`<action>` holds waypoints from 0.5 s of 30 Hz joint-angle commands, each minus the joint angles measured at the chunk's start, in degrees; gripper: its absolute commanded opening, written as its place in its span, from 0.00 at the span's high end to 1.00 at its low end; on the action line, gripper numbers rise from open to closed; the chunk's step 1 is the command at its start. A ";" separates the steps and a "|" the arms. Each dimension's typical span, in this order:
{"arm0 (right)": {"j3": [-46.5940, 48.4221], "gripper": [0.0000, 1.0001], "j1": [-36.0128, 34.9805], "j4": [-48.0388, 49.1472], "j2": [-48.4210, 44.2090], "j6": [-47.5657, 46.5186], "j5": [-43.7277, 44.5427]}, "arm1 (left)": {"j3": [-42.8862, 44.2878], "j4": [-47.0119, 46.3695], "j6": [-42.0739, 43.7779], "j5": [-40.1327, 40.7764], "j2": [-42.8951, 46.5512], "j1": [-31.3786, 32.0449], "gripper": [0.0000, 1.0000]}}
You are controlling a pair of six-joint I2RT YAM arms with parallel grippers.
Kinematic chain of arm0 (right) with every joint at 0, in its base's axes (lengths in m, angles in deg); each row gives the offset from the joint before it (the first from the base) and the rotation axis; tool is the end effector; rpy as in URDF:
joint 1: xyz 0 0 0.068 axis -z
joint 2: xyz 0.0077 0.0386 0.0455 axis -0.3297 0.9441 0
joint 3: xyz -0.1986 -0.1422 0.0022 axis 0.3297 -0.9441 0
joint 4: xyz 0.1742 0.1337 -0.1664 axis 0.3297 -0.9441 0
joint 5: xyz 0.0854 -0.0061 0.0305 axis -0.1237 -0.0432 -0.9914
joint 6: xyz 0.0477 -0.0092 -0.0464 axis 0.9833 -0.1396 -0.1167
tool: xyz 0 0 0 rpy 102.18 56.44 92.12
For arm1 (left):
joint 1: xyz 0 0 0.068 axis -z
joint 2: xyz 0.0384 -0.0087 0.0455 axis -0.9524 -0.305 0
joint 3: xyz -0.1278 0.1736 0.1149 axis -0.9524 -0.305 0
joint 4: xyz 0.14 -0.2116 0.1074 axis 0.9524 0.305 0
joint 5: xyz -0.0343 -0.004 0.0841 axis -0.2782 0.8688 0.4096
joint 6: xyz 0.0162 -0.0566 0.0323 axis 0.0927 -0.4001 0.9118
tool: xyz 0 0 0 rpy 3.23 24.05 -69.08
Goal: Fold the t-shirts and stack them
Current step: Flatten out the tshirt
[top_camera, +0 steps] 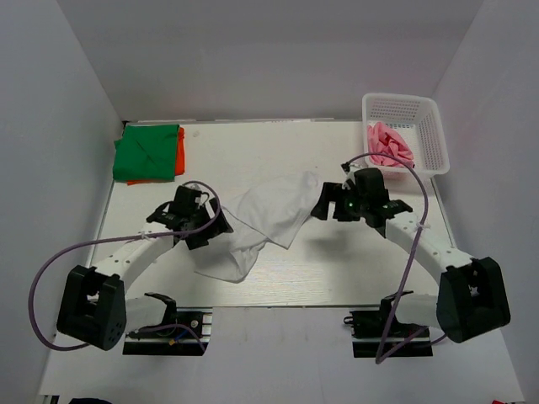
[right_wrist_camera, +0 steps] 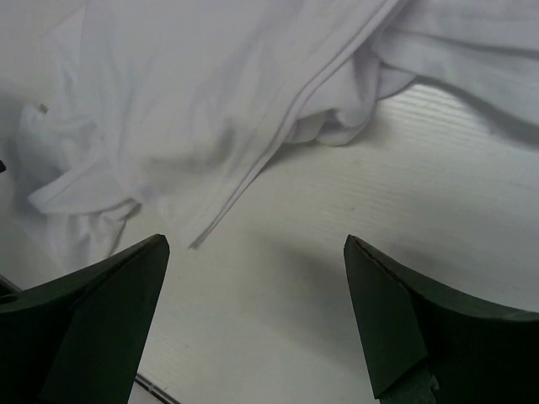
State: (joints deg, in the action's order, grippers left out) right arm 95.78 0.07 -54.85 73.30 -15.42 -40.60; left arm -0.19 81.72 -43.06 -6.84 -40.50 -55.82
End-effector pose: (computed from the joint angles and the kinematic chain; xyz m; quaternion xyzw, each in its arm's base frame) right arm 0.2866 0.1130 0.1838 -0.0355 0.9004 0.2442 0.3584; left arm 0.2513 -0.0826 0.1498 -0.1750 0.9391 -0.2004 0.2176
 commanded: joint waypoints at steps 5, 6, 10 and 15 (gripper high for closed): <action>-2.20 0.10 -10.17 -5.29 -3.89 -1.29 3.89 | -2.99 18.25 -12.73 13.95 5.79 7.83 0.00; -2.19 0.10 -13.13 -5.47 -3.53 -1.74 5.29 | -2.46 20.19 -14.92 15.18 5.79 7.83 0.00; -0.61 0.10 -18.52 -5.74 -0.64 -4.46 8.90 | -0.79 30.13 -20.12 23.69 3.25 9.24 0.00; 2.98 0.10 -23.70 -4.86 5.41 -3.50 12.50 | -2.00 29.20 -21.54 21.10 -0.36 10.47 0.02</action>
State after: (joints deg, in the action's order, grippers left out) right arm 95.06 -21.39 -60.51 76.07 -17.84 -31.88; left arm -2.01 110.01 -61.53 13.29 -40.29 -46.20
